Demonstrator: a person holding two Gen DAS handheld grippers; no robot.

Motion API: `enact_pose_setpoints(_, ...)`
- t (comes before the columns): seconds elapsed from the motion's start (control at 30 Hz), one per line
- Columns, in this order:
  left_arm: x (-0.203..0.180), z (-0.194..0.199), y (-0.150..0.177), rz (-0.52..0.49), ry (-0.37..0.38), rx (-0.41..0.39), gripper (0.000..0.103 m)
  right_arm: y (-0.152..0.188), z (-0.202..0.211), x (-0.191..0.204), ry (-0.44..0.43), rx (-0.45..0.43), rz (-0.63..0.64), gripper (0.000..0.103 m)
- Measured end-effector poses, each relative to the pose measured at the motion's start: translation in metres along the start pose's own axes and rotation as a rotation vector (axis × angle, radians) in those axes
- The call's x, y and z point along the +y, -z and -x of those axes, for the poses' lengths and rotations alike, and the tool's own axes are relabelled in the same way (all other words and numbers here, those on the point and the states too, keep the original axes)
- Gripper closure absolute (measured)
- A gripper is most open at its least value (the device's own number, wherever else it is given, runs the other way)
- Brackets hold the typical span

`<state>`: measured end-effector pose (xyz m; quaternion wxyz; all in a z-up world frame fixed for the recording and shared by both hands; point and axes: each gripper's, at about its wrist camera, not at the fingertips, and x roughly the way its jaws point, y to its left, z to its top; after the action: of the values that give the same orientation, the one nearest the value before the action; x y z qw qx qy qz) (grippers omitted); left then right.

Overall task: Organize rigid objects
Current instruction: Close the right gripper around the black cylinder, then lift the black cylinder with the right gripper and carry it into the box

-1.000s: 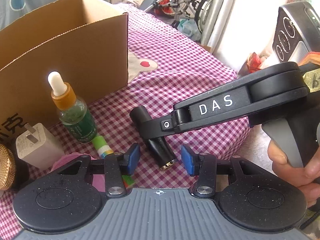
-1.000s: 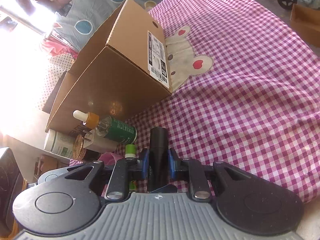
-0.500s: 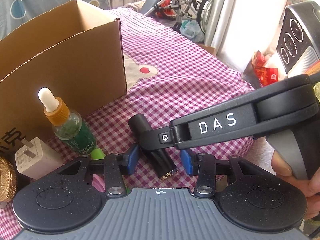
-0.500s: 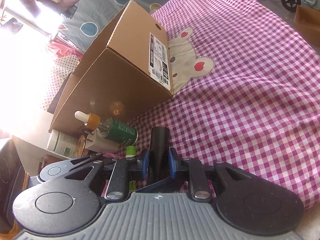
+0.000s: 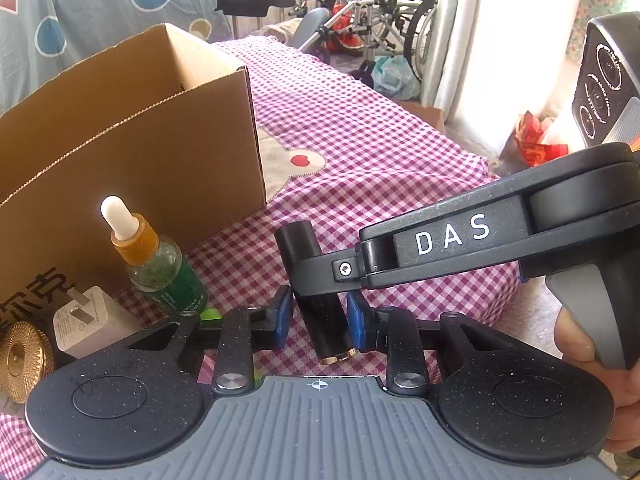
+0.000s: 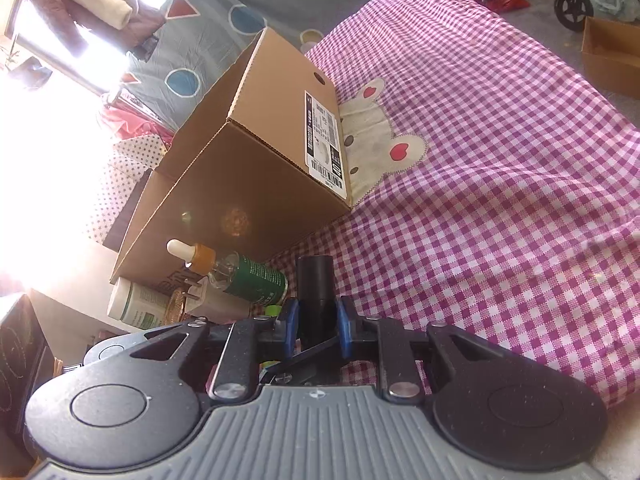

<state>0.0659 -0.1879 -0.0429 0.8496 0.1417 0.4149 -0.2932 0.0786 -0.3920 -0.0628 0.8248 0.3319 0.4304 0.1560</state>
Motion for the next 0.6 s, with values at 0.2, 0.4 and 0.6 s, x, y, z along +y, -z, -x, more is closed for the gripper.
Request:
enact_pose_setpoints(0.2, -0.004, 0.028, -0.005, -0.004, -0.006, -0.076, 0.076, -0.001, 0.025, 0.023, -0.007, -0.063, 0.039, 0.080)
enact_pose_setpoints(0.4, -0.001, 0.065, -0.014, 0.009, -0.013, -0.180, 0.076, -0.007, 0.051, 0.061, -0.022, -0.136, 0.112, 0.080)
enact_pose_setpoints(0.6, 0.023, 0.111, -0.028, 0.052, -0.076, -0.301, 0.076, -0.026, 0.063, 0.120, -0.083, -0.195, 0.239, 0.080)
